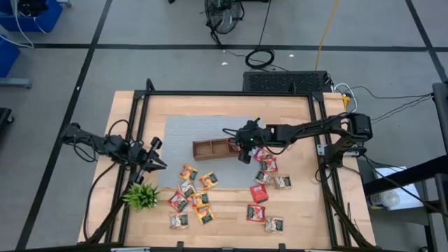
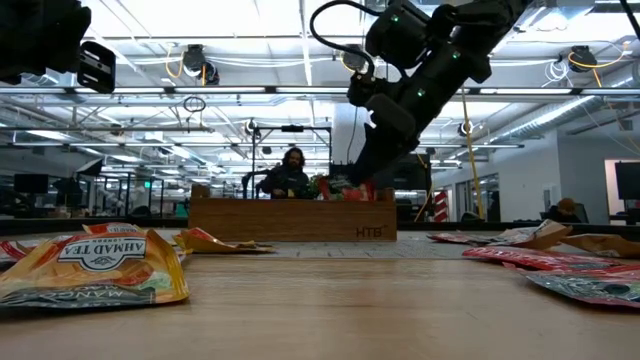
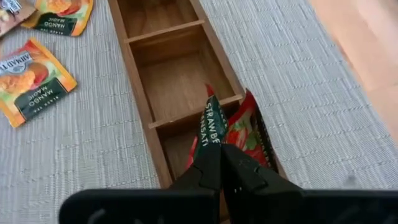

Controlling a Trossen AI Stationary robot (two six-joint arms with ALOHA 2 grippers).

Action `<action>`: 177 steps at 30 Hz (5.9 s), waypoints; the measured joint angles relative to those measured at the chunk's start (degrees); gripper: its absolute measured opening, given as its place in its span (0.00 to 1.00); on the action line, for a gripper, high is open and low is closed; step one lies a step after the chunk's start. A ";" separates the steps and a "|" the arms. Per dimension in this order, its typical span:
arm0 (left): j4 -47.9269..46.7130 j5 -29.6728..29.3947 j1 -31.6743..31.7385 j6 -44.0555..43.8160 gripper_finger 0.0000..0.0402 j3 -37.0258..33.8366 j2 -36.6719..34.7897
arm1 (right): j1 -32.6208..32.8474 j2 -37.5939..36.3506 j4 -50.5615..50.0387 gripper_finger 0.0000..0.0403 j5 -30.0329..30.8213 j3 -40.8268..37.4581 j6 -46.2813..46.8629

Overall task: Pick & Place Tea
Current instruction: Put the red tea bag into the wooden organizer

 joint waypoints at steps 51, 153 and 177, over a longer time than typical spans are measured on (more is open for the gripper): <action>0.01 -0.02 0.00 0.00 0.09 -0.04 0.00 | 12.20 -9.27 -35.29 0.68 -1.61 -8.28 17.52; 0.00 -0.02 0.00 0.00 0.09 -0.04 0.00 | 6.64 7.80 53.03 0.36 20.86 -17.02 -2.97; 0.11 -0.03 -0.01 0.00 0.09 0.00 -0.02 | -5.53 5.08 -27.44 0.40 -17.96 28.29 -14.01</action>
